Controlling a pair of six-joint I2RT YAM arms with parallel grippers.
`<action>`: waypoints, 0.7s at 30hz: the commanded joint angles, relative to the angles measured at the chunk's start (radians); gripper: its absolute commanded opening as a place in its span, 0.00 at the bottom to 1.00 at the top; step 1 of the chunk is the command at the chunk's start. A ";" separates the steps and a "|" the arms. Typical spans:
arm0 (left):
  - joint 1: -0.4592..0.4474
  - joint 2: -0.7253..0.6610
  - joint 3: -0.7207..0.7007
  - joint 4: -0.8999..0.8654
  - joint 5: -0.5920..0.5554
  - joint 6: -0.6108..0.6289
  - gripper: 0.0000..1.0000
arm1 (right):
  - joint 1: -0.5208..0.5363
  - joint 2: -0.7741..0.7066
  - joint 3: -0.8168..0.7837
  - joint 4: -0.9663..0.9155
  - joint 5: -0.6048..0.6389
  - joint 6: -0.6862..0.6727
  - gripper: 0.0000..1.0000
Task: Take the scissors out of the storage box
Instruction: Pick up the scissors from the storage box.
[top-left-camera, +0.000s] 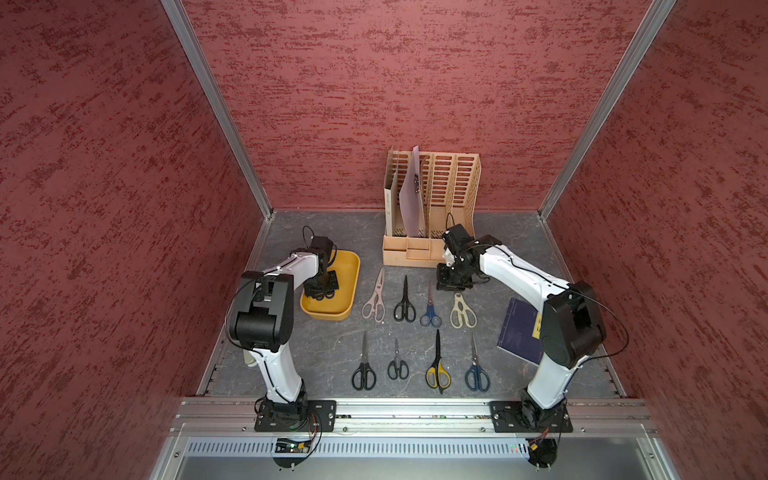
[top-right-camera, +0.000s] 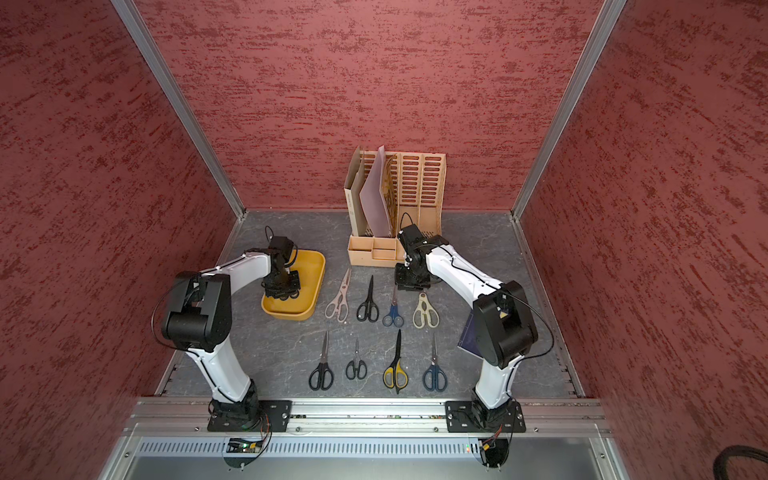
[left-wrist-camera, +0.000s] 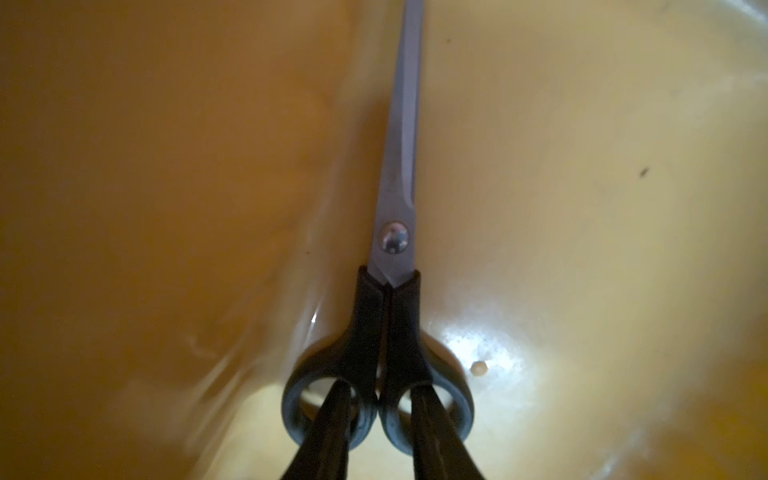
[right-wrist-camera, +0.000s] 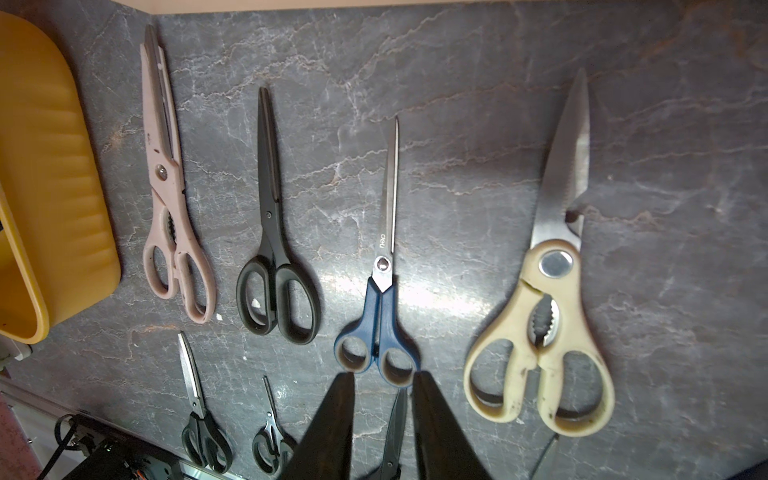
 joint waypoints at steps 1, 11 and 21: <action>0.005 0.036 -0.027 0.036 0.014 0.003 0.29 | 0.003 0.013 0.035 -0.027 0.028 -0.013 0.29; 0.010 0.035 -0.045 0.047 0.030 0.012 0.04 | 0.002 0.001 0.038 -0.035 0.037 -0.009 0.29; 0.007 -0.049 0.001 -0.045 0.014 0.026 0.00 | 0.003 -0.009 0.040 -0.023 0.031 0.001 0.29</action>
